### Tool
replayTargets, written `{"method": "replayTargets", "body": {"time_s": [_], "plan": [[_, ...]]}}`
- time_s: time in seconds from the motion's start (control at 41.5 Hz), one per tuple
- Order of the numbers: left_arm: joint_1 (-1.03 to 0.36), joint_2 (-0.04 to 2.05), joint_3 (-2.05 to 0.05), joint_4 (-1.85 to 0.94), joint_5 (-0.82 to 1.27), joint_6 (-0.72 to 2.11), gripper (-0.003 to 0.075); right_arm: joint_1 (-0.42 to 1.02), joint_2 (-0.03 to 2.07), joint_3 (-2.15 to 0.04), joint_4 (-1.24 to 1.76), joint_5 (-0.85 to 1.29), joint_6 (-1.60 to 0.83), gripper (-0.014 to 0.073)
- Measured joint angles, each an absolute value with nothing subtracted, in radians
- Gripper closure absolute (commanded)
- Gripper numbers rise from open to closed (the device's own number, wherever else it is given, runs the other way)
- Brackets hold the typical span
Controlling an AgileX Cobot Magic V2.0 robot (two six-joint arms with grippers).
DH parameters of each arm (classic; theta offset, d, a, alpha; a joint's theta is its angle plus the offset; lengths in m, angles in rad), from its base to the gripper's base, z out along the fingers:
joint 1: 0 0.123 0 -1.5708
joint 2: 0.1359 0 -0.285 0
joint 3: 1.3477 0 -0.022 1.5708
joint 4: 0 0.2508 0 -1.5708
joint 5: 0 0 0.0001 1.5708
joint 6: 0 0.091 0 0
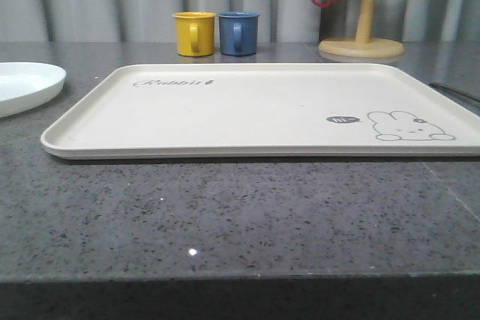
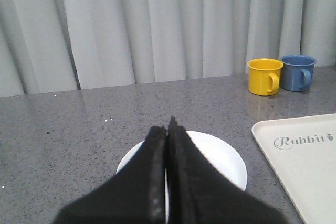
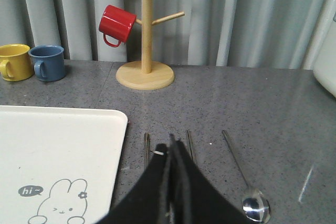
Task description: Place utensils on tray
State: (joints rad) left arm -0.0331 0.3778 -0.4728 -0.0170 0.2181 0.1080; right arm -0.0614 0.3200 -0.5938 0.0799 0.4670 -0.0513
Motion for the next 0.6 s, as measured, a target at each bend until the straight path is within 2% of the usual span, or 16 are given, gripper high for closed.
{"method": "replayTargets", "body": {"time_s": [0.121, 0.193, 0.265, 0.41, 0.482, 0.554, 0.603], "plan": [[-0.033, 0.382, -0.473, -0.017, 0.214, 0.108, 0.0737, -0.061, 0.342, -0.602, 0.08, 0.467, -0.051, 0.0655], [-0.033, 0.382, -0.473, -0.017, 0.214, 0.108, 0.0705, -0.061, 0.342, -0.603, 0.08, 0.467, -0.051, 0.0604], [-0.033, 0.382, -0.473, -0.017, 0.214, 0.108, 0.0616, -0.061, 0.342, -0.603, 0.081, 0.467, -0.051, 0.0498], [-0.033, 0.382, -0.473, -0.017, 0.214, 0.108, 0.0285, -0.061, 0.342, -0.603, 0.081, 0.467, -0.051, 0.0219], [-0.033, 0.382, -0.473, -0.017, 0.214, 0.108, 0.0143, -0.061, 0.342, -0.603, 0.081, 0.467, -0.051, 0.0095], [-0.033, 0.382, -0.473, -0.017, 0.214, 0.108, 0.0074, -0.061, 0.342, -0.603, 0.081, 0.467, -0.051, 0.0022], [-0.033, 0.382, -0.473, -0.017, 0.214, 0.108, 0.0069, -0.061, 0.342, -0.603, 0.081, 0.467, -0.051, 0.0006]]}}
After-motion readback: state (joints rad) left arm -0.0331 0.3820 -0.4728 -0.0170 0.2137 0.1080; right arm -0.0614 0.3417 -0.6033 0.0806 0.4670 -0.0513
